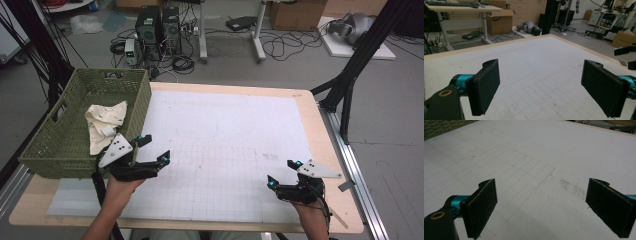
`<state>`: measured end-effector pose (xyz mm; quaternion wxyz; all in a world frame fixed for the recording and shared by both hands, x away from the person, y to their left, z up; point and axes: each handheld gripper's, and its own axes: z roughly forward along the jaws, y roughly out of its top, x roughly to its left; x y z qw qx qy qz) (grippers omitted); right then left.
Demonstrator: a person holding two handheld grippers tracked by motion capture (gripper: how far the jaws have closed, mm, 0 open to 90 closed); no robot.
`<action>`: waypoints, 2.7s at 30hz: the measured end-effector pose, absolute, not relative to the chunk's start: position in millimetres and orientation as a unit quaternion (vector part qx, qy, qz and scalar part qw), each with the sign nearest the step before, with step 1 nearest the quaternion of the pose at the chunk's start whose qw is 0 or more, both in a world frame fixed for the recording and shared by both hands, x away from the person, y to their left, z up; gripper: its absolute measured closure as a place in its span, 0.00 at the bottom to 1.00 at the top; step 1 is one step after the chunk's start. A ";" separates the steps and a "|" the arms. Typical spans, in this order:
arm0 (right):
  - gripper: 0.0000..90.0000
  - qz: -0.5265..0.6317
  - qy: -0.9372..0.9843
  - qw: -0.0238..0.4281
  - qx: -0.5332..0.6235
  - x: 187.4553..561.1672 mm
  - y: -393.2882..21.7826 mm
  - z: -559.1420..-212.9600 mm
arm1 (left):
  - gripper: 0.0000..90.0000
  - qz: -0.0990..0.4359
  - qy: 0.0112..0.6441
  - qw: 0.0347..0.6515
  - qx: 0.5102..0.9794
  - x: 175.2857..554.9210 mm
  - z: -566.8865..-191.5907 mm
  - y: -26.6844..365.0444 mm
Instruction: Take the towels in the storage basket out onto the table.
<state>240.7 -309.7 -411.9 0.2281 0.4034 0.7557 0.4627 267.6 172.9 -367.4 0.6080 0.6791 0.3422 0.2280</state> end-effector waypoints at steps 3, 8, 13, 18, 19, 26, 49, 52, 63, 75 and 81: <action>0.10 0.463 0.757 0.227 0.402 240.7 -309.1 -411.7 | 0.18 0.236 0.342 0.609 0.676 272.4 -352.7 183.4; 0.11 0.466 0.754 0.227 0.404 240.4 -309.0 -410.7 | 0.18 0.248 0.350 0.602 0.673 281.6 -336.5 201.8; 0.10 0.465 0.754 0.225 0.406 241.1 -309.7 -411.7 | 0.18 0.264 0.361 0.590 0.672 292.9 -326.4 221.2; 0.10 0.466 0.752 0.227 0.406 241.2 -309.6 -410.8 | 0.18 0.280 0.374 0.575 0.672 303.6 -319.4 240.3; 0.10 0.467 0.752 0.227 0.406 241.6 -310.0 -411.0 | 0.18 0.282 0.376 0.571 0.673 305.7 -318.8 243.2; 0.10 0.465 0.753 0.226 0.408 242.2 -310.8 -411.4 | 0.21 0.298 0.406 0.556 0.661 330.0 -316.0 272.0; 0.10 0.458 0.753 0.226 0.416 243.0 -312.3 -414.9 | 0.19 0.287 0.554 0.437 0.648 405.1 -366.5 327.2; 0.10 0.455 0.752 0.228 0.419 243.5 -312.6 -416.0 | 0.19 0.282 0.574 0.406 0.652 412.0 -374.9 331.6; 0.10 0.450 0.753 0.232 0.421 242.3 -314.5 -416.7 | 0.22 0.243 0.621 0.279 0.691 434.0 -404.4 336.9; 0.10 0.445 0.757 0.231 0.419 243.5 -313.9 -418.5 | 0.32 0.192 0.616 0.225 0.730 437.1 -419.8 332.5; 0.10 0.445 0.758 0.228 0.419 244.8 -311.6 -419.3 | 0.76 0.181 0.587 0.233 0.754 433.5 -414.8 328.4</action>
